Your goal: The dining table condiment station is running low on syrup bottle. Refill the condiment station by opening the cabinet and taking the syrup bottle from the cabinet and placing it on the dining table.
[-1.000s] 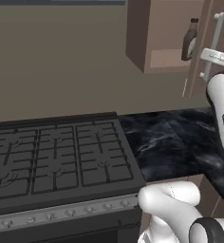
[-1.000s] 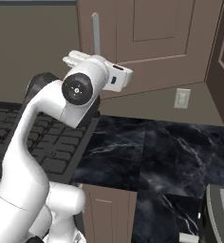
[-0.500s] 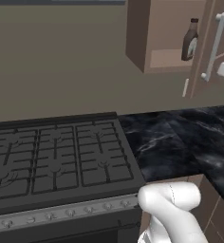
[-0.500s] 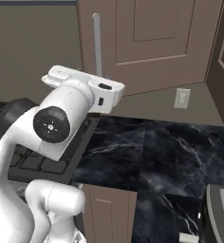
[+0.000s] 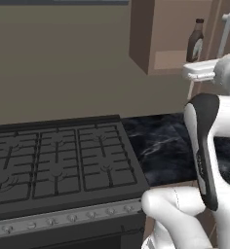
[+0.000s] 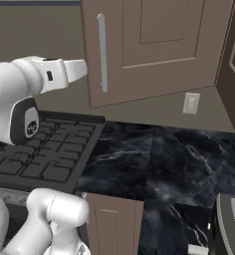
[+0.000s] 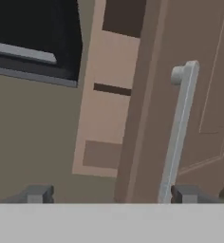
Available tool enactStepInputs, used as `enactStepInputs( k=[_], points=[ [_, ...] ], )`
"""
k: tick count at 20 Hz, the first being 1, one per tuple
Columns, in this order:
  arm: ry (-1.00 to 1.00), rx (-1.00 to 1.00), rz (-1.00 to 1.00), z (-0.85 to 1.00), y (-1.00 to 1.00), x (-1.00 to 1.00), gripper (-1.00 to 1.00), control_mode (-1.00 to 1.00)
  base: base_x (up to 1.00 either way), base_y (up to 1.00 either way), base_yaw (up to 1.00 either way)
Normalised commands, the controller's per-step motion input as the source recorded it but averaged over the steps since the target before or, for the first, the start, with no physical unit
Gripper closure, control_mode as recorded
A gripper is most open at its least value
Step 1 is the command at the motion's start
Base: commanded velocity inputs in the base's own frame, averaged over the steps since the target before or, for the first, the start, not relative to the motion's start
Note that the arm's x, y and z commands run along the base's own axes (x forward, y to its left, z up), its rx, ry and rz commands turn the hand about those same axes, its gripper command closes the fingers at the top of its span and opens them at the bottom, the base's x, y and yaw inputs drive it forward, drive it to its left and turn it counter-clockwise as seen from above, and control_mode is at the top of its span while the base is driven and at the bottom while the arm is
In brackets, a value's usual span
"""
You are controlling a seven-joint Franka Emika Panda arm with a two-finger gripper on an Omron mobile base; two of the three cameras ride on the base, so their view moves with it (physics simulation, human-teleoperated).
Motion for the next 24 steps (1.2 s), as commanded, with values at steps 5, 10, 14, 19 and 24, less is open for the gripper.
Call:
enactStepInputs(
  k=[5,10,14,19,24],
  points=[
    [0.11,-0.33,-0.28,-0.01,0.52,0.45,-1.0,-1.0,0.0,0.0,0.0],
    [0.11,-0.28,-0.3,-0.01,0.02,0.72,-1.0,-1.0,0.0,0.0,0.0],
    [0.1,-0.26,-0.23,-0.07,0.0,0.95,-1.0,-1.0,0.0,0.0,0.0],
    [0.13,-0.25,-0.16,-0.23,0.0,0.95,-1.0,-1.0,0.0,0.0,0.0],
    [0.14,-0.15,-0.11,-0.11,-0.22,0.66,-1.0,-1.0,0.0,0.0,0.0]
  ],
)
